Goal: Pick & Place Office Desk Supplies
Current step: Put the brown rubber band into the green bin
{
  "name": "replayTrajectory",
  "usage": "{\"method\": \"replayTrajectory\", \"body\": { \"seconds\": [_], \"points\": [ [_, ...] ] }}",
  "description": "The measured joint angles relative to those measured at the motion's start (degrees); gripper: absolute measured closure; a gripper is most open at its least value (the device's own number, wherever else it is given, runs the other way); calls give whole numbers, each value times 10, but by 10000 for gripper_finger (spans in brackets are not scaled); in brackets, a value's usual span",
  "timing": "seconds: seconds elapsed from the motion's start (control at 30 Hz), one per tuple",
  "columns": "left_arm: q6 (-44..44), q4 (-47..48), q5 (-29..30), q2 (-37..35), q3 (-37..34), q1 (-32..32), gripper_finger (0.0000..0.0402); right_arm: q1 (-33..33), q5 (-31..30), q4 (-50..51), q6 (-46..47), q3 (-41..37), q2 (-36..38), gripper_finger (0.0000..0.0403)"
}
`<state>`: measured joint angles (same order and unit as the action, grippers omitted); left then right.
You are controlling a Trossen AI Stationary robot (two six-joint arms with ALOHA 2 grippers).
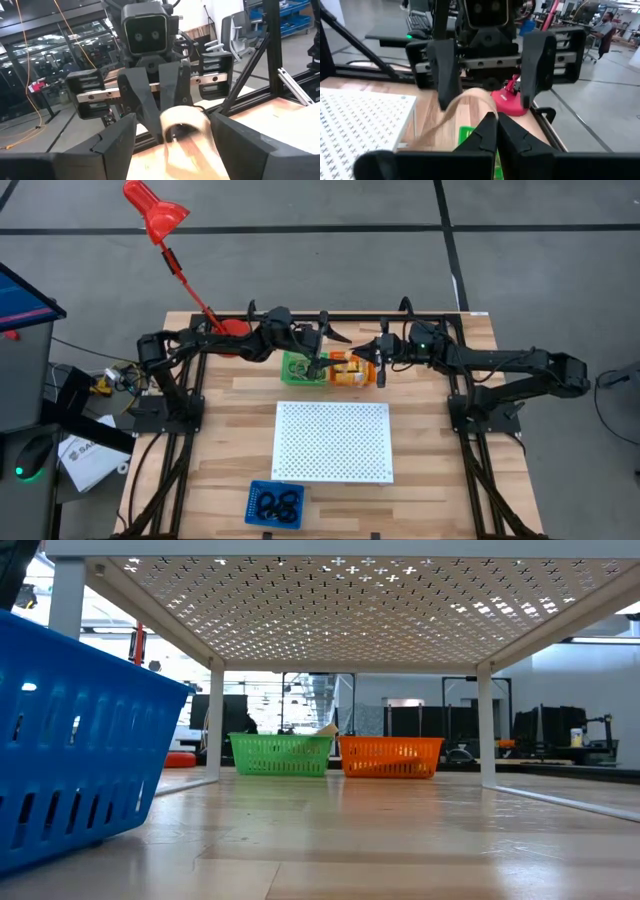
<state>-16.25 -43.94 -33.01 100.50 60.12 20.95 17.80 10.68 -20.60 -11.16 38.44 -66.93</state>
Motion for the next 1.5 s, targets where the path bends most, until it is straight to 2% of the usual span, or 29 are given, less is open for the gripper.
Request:
{"method": "replayTrajectory", "body": {
  "seconds": [0.1, 0.23, 0.63, 0.87, 1.03, 1.2, 1.3, 1.5],
  "points": [
    [0, 0, 0, 0, 0, 0, 164, 0, 1, 0, 0, 4, -6, 403],
    [0, -1, 0, 0, 0, 0, 203, 0, 15, -2, 0, 9, -12, 403],
    [0, -3, 21, 0, 0, 4, 388, -1, 16, -1, -2, 13, -18, 403],
    [4, 13, 22, -1, 0, 11, 398, 1, 8, 0, 0, 13, -18, 388],
    [6, 68, 22, -4, 1, 26, 400, 13, 4, -2, -9, 11, -14, 328],
    [4, 149, 72, 1, -2, 47, 400, 25, 17, 0, -9, 14, 8, 261],
    [4, 194, 71, -1, -1, 58, 400, 29, 13, 15, -9, 12, 24, 225],
    [-3, 283, 88, -19, -1, 62, 400, 44, 12, 68, -4, 12, 55, 177]
  ]
}}
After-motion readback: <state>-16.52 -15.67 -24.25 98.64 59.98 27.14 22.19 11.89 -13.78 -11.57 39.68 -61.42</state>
